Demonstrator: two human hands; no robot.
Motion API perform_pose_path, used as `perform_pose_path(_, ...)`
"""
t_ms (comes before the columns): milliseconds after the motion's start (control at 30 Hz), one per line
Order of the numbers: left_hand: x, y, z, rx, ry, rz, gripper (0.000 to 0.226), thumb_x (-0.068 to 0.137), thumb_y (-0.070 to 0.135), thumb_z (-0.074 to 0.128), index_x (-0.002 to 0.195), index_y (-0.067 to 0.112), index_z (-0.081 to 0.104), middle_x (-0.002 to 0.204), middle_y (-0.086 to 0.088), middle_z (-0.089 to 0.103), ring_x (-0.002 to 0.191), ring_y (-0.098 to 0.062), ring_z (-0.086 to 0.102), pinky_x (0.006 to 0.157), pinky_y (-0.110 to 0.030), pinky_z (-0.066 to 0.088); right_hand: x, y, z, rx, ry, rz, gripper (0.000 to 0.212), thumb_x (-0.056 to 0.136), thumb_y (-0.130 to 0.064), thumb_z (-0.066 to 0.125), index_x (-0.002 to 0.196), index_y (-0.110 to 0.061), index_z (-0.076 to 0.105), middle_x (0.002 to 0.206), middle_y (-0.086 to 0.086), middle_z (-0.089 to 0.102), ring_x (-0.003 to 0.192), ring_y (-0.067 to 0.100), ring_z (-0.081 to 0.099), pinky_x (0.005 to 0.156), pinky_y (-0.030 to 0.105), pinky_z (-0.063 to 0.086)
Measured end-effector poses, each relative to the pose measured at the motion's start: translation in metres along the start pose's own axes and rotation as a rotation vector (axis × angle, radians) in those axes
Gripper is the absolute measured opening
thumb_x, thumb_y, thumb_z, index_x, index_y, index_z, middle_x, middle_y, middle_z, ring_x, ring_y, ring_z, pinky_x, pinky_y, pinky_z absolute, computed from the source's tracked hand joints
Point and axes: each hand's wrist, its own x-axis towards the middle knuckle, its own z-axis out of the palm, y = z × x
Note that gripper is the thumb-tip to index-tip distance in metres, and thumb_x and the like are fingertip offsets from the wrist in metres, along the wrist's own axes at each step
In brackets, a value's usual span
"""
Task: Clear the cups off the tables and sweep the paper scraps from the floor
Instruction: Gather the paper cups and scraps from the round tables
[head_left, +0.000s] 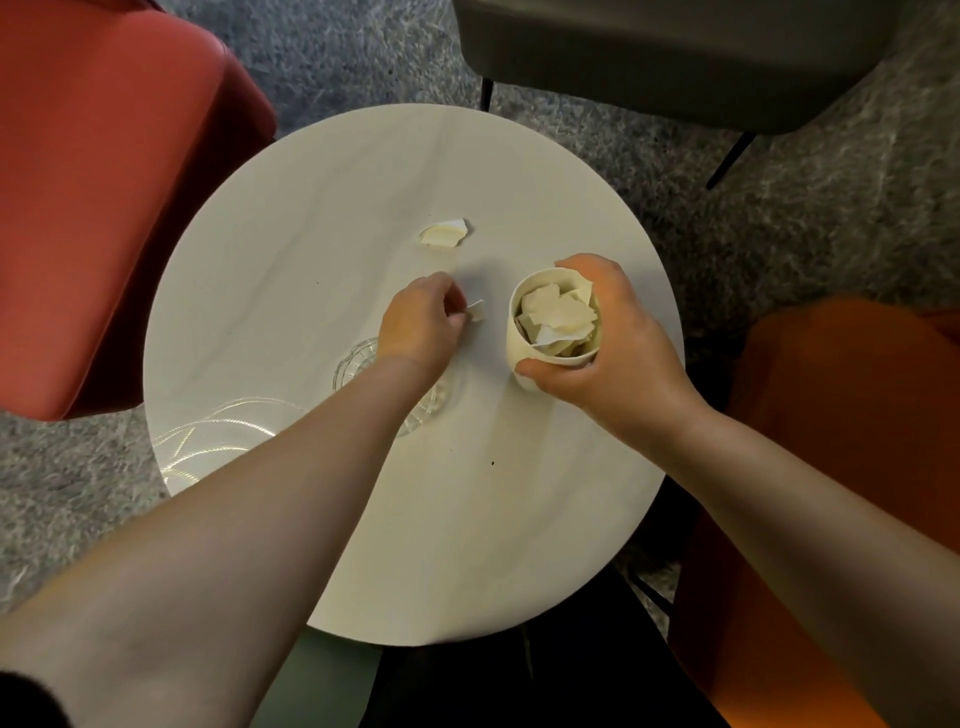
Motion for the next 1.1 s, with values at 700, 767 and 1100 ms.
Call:
perform_pose_path(700,-0.052,0.056,-0.054,-0.85,0.257,-0.121,0.008,0.087,0.014,0.071,0.09,0.022,0.072,0.08,0.009,0.069,0.07,-0.004,0.061,0.062,-0.023,0.051,-0.002,0.0,0.001,0.032,0.014,0.01,0.077,0.061,-0.037,0.087,0.123,-0.041,0.041,0.117,-0.013,0.055,0.105,0.003,0.057,0.085,0.023,0.051)
perform_pose_path(767,-0.033,0.041,-0.051,-0.75,0.301,-0.169,0.008,0.088,0.014,0.07,0.094,0.019,0.071,0.088,0.008,0.07,0.073,-0.002,0.061,0.071,-0.026,0.055,-0.002,0.0,0.001,0.034,0.017,0.007,0.077,0.06,-0.037,0.087,0.123,-0.041,0.042,0.117,-0.015,0.055,0.106,0.003,0.056,0.086,0.026,0.052)
perform_pose_path(1100,0.054,0.012,-0.025,-0.04,0.177,0.007,0.039,0.09,0.025,0.068,0.128,0.019,0.06,0.131,-0.004,0.053,0.126,-0.022,0.044,0.1,-0.023,0.033,-0.001,0.002,0.001,0.059,0.029,-0.016,0.075,0.059,-0.034,0.087,0.118,-0.043,0.042,0.113,-0.015,0.056,0.103,0.003,0.056,0.082,0.021,0.05)
